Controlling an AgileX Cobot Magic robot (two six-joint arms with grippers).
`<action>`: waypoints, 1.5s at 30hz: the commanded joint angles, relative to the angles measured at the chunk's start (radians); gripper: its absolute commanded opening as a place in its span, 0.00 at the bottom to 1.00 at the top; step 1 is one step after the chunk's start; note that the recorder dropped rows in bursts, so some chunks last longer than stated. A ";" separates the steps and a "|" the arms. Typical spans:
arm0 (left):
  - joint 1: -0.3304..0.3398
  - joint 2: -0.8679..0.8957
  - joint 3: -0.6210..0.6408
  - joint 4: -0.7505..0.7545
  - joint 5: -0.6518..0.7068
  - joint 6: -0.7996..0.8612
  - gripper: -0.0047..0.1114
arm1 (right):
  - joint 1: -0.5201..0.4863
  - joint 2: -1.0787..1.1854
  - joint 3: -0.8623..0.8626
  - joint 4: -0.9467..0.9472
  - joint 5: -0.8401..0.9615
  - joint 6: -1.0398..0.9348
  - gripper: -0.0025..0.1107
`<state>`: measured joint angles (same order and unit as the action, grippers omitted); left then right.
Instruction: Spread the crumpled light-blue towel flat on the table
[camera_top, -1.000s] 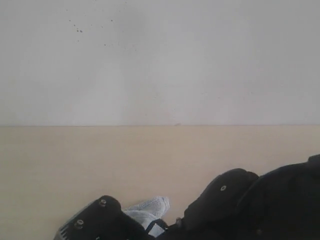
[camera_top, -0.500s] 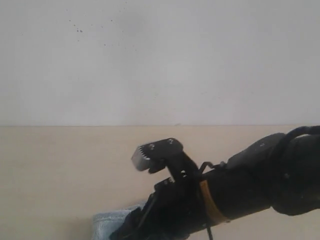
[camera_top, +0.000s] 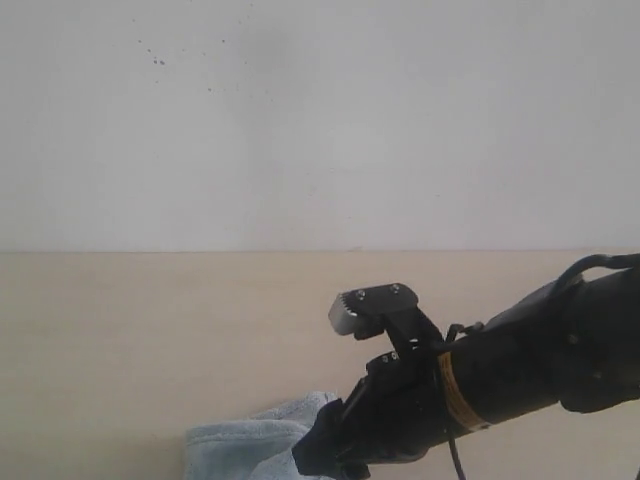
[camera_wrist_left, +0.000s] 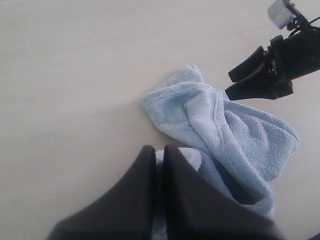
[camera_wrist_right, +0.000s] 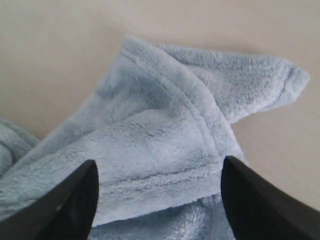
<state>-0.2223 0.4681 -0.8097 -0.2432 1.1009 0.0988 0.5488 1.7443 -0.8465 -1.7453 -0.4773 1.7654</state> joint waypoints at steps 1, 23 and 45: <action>0.000 -0.008 -0.002 -0.002 -0.013 0.007 0.08 | -0.005 0.065 -0.034 0.001 0.022 -0.025 0.59; 0.000 -0.008 -0.002 -0.002 -0.024 0.007 0.08 | -0.005 0.153 -0.064 0.001 0.042 -0.067 0.59; 0.000 -0.008 -0.002 -0.004 -0.032 0.007 0.08 | -0.005 0.153 -0.064 0.001 0.035 -0.092 0.34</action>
<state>-0.2223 0.4681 -0.8097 -0.2432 1.0890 0.0988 0.5488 1.8983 -0.9067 -1.7457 -0.4389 1.6910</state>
